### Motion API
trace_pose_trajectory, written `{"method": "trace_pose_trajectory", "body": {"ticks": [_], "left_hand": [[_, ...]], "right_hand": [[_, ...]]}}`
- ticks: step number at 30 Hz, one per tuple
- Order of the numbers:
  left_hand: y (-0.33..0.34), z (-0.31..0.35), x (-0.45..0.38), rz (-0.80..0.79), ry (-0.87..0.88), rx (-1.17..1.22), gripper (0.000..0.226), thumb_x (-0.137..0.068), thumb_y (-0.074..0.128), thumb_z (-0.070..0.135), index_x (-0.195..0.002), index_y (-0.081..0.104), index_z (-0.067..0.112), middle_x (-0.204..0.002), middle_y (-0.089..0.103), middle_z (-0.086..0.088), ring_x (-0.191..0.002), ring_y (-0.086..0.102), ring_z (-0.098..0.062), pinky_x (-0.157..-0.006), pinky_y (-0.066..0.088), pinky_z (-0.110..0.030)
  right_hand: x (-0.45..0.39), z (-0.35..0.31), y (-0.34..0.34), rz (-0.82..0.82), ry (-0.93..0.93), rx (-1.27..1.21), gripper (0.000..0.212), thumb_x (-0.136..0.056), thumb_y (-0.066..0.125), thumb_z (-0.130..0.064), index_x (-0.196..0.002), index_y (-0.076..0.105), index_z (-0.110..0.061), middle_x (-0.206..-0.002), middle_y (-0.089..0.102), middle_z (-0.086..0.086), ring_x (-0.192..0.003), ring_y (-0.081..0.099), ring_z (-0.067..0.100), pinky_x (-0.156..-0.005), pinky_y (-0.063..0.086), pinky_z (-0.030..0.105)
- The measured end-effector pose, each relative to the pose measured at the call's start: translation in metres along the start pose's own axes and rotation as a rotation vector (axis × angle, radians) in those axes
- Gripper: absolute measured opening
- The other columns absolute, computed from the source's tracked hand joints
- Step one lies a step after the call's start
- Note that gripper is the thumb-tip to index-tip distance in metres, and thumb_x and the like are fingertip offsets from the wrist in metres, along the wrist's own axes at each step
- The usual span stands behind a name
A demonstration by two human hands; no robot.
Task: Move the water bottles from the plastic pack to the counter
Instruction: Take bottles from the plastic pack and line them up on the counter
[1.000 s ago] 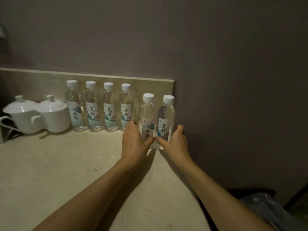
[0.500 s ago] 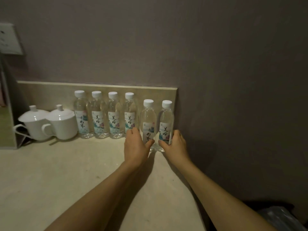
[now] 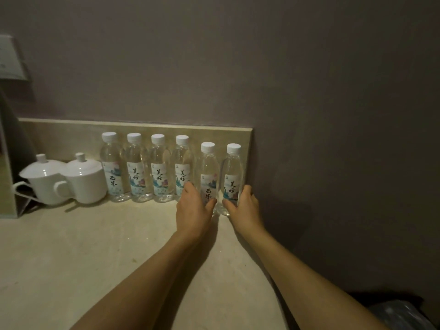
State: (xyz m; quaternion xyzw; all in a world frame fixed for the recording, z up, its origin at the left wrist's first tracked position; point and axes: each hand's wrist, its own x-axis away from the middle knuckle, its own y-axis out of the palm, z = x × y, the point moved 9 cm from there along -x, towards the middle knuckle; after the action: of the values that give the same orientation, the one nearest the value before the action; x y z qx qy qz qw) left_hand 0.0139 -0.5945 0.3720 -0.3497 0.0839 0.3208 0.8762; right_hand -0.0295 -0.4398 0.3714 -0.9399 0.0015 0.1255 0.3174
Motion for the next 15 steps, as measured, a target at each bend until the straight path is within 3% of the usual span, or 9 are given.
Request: {"method": "trace_pose_trajectory", "body": {"ticks": [6,11,15], "left_hand": [[0.003,-0.001,-0.006,0.037,0.042,-0.015,0.052,-0.084,0.075,0.027,-0.118,0.040,0.010,-0.120,0.060,-0.013,-0.110,0.061,-0.030,-0.086,0.053,-0.038],[0.005,-0.003,-0.015,0.026,0.038,-0.026,0.057,-0.084,0.074,0.028,-0.123,0.037,0.011,-0.124,0.060,-0.012,-0.113,0.061,-0.030,-0.090,0.055,-0.043],[0.005,-0.002,-0.019,0.054,0.050,-0.052,0.053,-0.084,0.074,0.027,-0.117,0.036,0.011,-0.118,0.061,-0.013,-0.109,0.062,-0.031,-0.085,0.055,-0.040]], "right_hand": [[-0.008,0.001,0.005,0.004,-0.005,-0.033,0.048,-0.090,0.066,-0.025,-0.126,0.041,-0.004,-0.134,0.052,0.020,-0.120,0.055,0.036,-0.094,0.050,0.049],[-0.015,0.002,0.009,0.020,-0.008,-0.049,0.050,-0.089,0.067,-0.026,-0.128,0.041,-0.006,-0.134,0.053,0.017,-0.120,0.056,0.033,-0.094,0.052,0.046],[-0.020,0.002,0.012,0.030,-0.016,-0.050,0.052,-0.089,0.067,-0.027,-0.129,0.041,-0.008,-0.135,0.053,0.016,-0.120,0.056,0.032,-0.093,0.052,0.044]]}}
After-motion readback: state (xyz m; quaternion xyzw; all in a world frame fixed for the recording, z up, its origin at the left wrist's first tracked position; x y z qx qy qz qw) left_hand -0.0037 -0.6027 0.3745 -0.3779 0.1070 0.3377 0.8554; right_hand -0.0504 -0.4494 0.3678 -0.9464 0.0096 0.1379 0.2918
